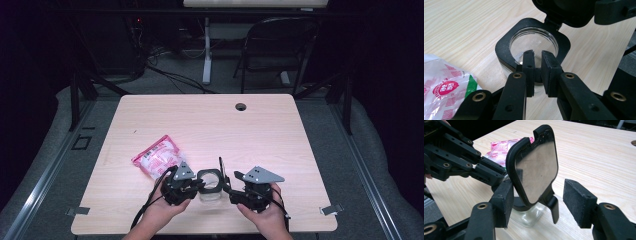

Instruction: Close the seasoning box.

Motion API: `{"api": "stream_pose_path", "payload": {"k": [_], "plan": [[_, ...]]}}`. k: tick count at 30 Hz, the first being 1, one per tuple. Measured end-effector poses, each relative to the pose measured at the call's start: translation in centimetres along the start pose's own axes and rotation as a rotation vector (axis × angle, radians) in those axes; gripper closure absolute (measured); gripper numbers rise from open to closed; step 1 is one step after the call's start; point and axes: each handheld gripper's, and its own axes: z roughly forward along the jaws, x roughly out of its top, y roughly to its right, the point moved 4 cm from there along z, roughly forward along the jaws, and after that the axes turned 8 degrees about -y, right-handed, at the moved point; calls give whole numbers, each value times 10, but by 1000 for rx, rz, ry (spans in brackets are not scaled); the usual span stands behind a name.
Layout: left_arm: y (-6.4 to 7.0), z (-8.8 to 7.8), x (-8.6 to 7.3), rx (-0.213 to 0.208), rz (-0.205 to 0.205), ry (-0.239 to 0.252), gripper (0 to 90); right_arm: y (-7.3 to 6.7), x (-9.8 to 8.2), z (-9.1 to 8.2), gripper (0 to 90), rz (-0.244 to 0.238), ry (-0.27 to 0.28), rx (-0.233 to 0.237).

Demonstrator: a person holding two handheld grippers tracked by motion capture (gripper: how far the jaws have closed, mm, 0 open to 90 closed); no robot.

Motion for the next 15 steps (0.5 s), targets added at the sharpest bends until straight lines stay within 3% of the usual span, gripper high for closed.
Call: {"api": "stream_pose_path", "payload": {"k": [6, 10, 15], "plan": [[0, 0, 0, -5, 3, 1, 810, 6, -5, -6, 459, 16, 7, -16], [0, 1, 0, -6, 4, 3, 811, 8, -7, -7, 535, 49, -4, 15], [0, 1, 0, -10, -2, 5, 809, 7, -10, -2, 556, 50, -29, 7]]}}
